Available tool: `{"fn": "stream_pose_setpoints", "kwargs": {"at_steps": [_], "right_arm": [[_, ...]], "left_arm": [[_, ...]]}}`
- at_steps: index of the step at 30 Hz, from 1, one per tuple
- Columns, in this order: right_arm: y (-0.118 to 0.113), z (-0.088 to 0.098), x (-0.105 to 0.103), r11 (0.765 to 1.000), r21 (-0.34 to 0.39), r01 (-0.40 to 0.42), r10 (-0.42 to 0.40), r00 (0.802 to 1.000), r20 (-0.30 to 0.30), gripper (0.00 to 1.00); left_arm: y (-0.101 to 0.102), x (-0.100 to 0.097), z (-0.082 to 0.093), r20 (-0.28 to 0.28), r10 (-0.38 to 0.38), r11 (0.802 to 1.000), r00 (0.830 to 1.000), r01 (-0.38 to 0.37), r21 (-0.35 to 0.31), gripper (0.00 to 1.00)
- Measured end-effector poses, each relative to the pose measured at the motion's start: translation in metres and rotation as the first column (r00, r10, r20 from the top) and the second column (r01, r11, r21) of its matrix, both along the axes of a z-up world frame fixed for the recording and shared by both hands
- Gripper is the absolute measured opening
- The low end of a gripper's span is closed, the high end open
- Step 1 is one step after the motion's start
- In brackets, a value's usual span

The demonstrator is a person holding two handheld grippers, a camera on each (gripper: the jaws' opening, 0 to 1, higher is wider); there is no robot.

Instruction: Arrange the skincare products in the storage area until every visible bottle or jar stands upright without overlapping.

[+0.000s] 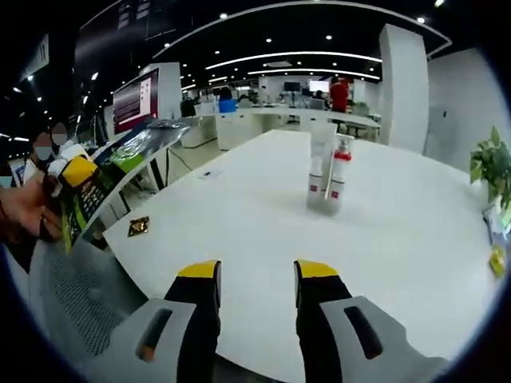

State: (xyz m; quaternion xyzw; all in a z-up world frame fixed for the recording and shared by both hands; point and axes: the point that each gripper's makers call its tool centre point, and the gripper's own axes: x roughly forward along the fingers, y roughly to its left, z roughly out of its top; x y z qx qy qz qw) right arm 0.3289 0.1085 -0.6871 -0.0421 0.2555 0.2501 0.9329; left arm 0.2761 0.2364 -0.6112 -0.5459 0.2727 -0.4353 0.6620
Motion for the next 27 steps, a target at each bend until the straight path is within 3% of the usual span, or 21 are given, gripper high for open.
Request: {"fn": "stream_pose_setpoints", "kwargs": {"at_steps": [5,9,11,18,27], "right_arm": [[0.004,-0.007,-0.004,0.999,-0.022,-0.026,0.025,0.999,-0.02,0.32],[0.004,-0.011,-0.005,0.999,-0.029,-0.032,0.031,0.999,-0.042,0.32],[0.004,-0.013,-0.005,0.999,-0.034,-0.032,0.03,0.998,-0.05,0.31],[0.011,-0.025,-0.011,0.994,-0.075,-0.081,0.074,0.993,-0.089,0.3],[0.011,-0.028,-0.009,0.993,-0.08,-0.085,0.077,0.992,-0.102,0.32]], "left_arm": [[0.007,0.011,-0.006,-0.016,0.055,0.998,0.998,-0.055,-0.013,0.02],[0.016,0.037,-0.015,-0.068,0.128,0.99,0.989,-0.132,-0.056,0.02],[0.016,0.051,-0.018,-0.082,0.139,0.988,0.987,-0.143,-0.055,0.02],[0.017,0.097,-0.017,-0.043,0.158,0.987,0.987,-0.159,-0.018,0.02],[0.024,0.129,-0.027,-0.078,0.192,0.981,0.978,-0.194,-0.013,0.02]]}}
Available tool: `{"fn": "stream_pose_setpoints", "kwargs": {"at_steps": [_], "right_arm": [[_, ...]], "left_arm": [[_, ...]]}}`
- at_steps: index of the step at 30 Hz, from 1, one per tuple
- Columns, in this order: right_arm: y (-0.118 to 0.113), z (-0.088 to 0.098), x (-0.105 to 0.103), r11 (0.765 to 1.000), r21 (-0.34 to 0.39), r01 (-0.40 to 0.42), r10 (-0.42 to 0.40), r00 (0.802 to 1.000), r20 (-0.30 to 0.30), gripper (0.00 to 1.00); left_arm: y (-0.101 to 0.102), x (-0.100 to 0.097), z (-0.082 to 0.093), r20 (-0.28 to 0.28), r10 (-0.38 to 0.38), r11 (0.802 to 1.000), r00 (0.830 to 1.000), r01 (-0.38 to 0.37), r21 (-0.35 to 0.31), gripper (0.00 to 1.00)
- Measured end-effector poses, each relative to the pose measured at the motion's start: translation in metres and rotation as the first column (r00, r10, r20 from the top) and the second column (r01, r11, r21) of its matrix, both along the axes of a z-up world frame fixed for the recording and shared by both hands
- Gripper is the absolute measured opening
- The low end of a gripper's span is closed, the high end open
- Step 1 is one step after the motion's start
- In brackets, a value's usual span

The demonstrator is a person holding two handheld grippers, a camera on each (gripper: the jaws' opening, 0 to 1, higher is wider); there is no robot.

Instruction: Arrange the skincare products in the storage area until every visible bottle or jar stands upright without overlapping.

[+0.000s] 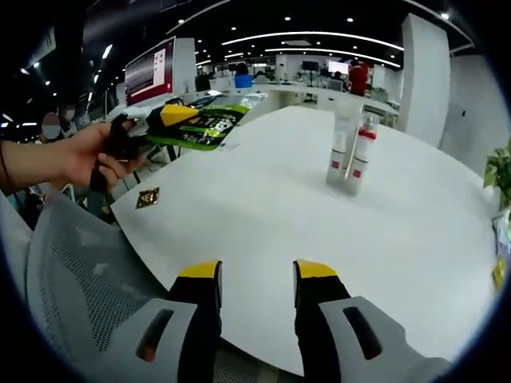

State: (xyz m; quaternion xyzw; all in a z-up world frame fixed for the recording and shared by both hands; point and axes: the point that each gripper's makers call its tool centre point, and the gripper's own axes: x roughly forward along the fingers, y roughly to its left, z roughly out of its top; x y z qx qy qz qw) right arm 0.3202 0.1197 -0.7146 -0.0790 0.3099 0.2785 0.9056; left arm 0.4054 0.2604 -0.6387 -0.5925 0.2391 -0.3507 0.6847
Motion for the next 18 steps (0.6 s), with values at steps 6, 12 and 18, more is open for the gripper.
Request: {"fn": "stream_pose_setpoints", "kwargs": {"at_steps": [6,12,18], "right_arm": [[-0.001,-0.006,-0.003,1.0,-0.03,-0.007,0.006,1.0,-0.019,0.33],[-0.004,-0.003,-0.002,0.999,-0.051,-0.001,0.001,1.0,0.003,0.31],[-0.003,0.0,-0.002,0.998,-0.059,-0.009,0.01,1.0,0.025,0.31]], "left_arm": [[0.002,0.016,-0.006,-0.033,0.005,1.0,0.999,-0.005,-0.007,0.03],[-0.002,0.025,-0.025,-0.076,-0.034,0.999,0.997,0.037,0.037,0.03],[-0.005,0.042,-0.033,-0.112,-0.033,0.999,0.993,0.038,0.039,0.03]]}}
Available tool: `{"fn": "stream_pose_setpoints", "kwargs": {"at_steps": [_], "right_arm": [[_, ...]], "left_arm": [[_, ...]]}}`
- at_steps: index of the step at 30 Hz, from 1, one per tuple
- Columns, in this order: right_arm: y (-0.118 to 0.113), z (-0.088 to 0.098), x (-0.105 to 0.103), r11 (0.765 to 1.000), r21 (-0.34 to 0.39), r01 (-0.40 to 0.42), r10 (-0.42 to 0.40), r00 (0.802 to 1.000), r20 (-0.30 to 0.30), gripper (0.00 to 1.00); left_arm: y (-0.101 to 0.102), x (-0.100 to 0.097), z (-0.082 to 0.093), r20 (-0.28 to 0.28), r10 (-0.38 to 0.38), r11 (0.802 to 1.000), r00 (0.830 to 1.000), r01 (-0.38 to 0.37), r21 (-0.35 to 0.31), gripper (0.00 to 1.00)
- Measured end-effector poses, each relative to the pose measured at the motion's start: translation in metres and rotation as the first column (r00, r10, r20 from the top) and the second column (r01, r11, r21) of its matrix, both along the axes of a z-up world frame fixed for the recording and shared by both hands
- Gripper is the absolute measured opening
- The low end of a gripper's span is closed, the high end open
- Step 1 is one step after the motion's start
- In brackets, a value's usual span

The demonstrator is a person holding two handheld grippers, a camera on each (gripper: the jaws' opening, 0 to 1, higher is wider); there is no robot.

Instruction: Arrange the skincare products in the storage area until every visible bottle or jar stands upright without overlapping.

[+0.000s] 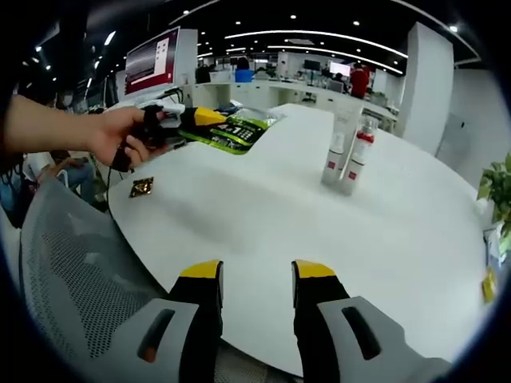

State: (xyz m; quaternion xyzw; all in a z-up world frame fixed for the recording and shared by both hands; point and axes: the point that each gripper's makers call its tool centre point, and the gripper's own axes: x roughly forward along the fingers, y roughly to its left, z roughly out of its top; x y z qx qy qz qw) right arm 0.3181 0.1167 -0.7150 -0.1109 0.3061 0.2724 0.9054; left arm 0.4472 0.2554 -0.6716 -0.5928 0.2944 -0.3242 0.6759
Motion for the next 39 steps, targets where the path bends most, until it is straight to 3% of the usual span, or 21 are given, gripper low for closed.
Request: {"fn": "stream_pose_setpoints", "kwargs": {"at_steps": [8,16,24,32,39], "right_arm": [[0.0,0.001,0.0,1.0,-0.018,-0.008,0.008,1.0,0.014,0.31],[-0.001,0.002,0.002,0.999,-0.052,-0.013,0.015,0.999,0.035,0.29],[-0.002,-0.003,0.0,0.998,-0.066,-0.021,0.022,1.0,0.015,0.28],[0.001,-0.006,-0.002,0.996,-0.079,-0.045,0.045,0.999,0.001,0.27],[0.0,-0.008,-0.003,0.995,-0.087,-0.046,0.045,0.999,-0.006,0.27]], "left_arm": [[0.006,0.029,-0.005,-0.025,0.038,0.999,0.999,-0.038,0.012,0.03],[-0.003,0.053,-0.017,-0.036,0.006,0.998,0.999,-0.004,0.066,0.03],[-0.017,0.073,-0.029,-0.048,-0.032,0.995,0.998,0.037,0.093,0.03],[-0.032,0.085,-0.055,-0.092,-0.082,0.982,0.992,0.097,0.165,0.03],[-0.04,0.099,-0.068,-0.115,-0.082,0.978,0.99,0.102,0.181,0.03]]}}
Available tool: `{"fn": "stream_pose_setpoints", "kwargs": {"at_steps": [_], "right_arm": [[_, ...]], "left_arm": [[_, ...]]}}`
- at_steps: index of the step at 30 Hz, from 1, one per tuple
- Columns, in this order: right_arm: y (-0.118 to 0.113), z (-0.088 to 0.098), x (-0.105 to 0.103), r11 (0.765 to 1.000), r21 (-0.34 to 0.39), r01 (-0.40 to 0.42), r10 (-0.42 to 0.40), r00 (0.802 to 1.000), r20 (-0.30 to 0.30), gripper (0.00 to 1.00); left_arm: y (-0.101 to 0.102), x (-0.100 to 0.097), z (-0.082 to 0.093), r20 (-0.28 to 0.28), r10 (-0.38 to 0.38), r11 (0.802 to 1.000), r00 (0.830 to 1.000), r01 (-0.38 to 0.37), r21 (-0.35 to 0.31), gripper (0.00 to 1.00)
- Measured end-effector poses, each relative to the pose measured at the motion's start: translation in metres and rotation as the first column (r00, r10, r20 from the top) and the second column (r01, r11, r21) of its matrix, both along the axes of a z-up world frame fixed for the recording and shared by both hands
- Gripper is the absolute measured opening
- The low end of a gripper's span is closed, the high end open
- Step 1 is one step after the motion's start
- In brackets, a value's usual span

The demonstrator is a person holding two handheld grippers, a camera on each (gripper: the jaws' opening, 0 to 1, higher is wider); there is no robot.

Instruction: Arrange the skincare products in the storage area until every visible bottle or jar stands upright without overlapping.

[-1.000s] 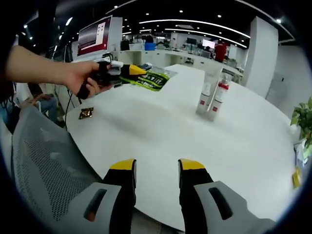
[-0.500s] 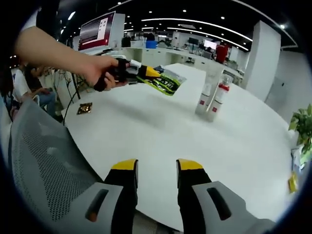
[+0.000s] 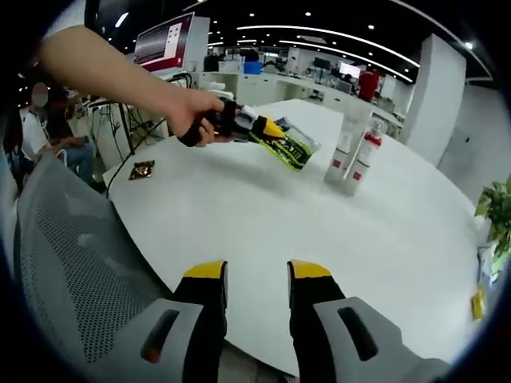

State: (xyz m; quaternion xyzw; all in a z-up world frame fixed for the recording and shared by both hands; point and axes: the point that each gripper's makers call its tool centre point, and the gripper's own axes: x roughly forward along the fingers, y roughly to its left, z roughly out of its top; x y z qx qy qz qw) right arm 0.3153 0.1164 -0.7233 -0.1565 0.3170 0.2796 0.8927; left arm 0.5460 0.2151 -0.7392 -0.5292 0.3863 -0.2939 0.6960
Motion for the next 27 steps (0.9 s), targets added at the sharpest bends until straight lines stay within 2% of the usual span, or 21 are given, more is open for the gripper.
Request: {"fn": "stream_pose_setpoints", "kwargs": {"at_steps": [11,15,22,27], "right_arm": [[-0.002,-0.004,-0.001,1.0,-0.018,-0.003,0.003,1.0,-0.009,0.27],[0.0,-0.003,-0.002,1.0,-0.021,-0.015,0.015,1.0,-0.004,0.27],[-0.002,-0.003,0.0,1.0,-0.024,-0.01,0.01,1.0,0.0,0.27],[-0.001,-0.004,0.0,1.0,-0.026,-0.01,0.01,1.0,-0.003,0.27]], "left_arm": [[-0.012,0.019,-0.019,-0.04,-0.005,0.999,0.999,0.007,0.053,0.03],[-0.015,0.023,-0.027,-0.052,-0.022,0.995,0.998,0.026,0.093,0.04],[-0.019,0.029,-0.029,-0.051,-0.031,0.992,0.998,0.037,0.12,0.04],[-0.017,0.031,-0.035,-0.051,-0.033,0.981,0.998,0.042,0.189,0.05]]}}
